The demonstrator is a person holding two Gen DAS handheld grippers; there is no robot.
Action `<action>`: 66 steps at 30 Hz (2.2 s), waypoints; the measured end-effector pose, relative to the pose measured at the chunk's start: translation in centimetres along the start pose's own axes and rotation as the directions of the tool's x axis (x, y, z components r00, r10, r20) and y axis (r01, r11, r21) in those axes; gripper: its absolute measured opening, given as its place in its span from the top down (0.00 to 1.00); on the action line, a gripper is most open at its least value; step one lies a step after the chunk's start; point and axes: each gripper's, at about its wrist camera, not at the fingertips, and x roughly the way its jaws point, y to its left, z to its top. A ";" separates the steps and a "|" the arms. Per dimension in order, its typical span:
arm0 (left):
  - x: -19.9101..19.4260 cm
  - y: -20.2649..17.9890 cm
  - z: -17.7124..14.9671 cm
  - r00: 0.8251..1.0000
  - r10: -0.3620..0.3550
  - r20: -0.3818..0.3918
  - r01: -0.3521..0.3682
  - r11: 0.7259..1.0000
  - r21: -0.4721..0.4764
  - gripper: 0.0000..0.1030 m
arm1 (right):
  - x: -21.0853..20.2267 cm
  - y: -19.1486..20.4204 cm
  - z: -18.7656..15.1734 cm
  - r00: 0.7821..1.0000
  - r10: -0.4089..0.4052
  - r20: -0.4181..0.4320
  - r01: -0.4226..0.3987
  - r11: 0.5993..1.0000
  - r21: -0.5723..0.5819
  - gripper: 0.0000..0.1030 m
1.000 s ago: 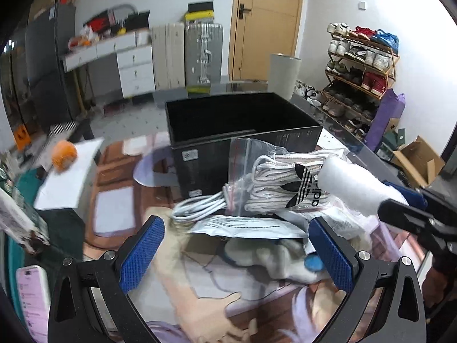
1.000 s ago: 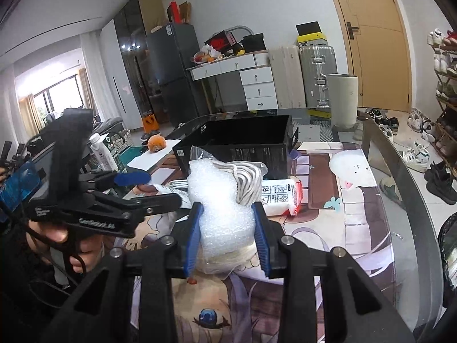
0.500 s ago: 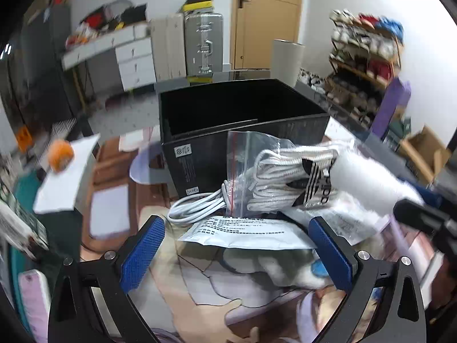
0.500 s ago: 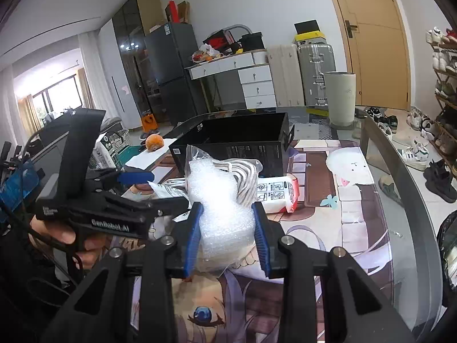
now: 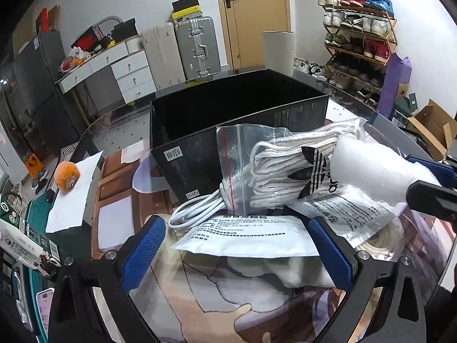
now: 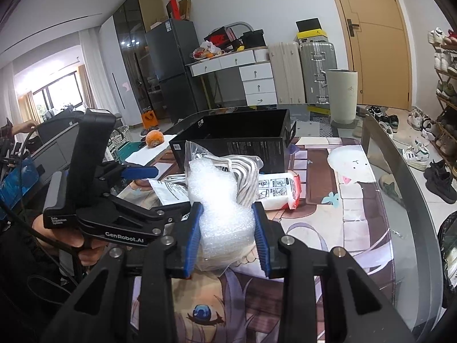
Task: Organize soft objects
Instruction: 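Lift the bubble-wrap bag with the right gripper and drop it into the black box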
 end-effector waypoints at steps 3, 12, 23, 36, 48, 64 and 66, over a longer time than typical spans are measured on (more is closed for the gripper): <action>0.3 0.1 -0.1 1.000 -0.010 0.013 0.010 1.000 -0.005 0.34 | 0.0 0.0 0.0 1.000 -0.002 0.001 0.002 1.000 0.000 0.67; -0.9 0.8 -0.9 0.994 -0.094 0.053 0.096 0.995 -0.037 0.67 | -0.2 0.6 0.2 1.000 0.000 0.012 0.000 1.000 -0.017 0.67; -3.5 2.6 -3.0 0.988 -0.128 0.084 0.136 0.986 -0.098 0.93 | -0.5 1.7 0.5 1.000 -0.004 0.024 0.005 0.999 -0.042 0.67; -7.5 3.7 -2.0 0.964 -0.136 0.229 0.168 0.978 -0.126 0.94 | -1.0 2.2 2.0 0.996 -0.056 0.070 0.059 0.997 -0.054 0.67; -9.4 4.1 2.1 0.930 -0.106 0.352 0.162 0.978 -0.132 0.94 | 0.7 1.2 5.3 0.987 -0.137 0.085 0.142 0.988 -0.059 0.67; -5.9 6.1 7.9 0.920 -0.042 0.390 0.116 0.979 -0.169 0.94 | 5.4 -0.6 8.5 0.984 -0.168 0.054 0.172 0.981 -0.092 0.67; -5.1 6.3 8.5 0.923 -0.040 0.382 0.112 0.979 -0.169 0.94 | 6.1 -0.7 8.8 0.985 -0.168 0.046 0.172 0.980 -0.097 0.67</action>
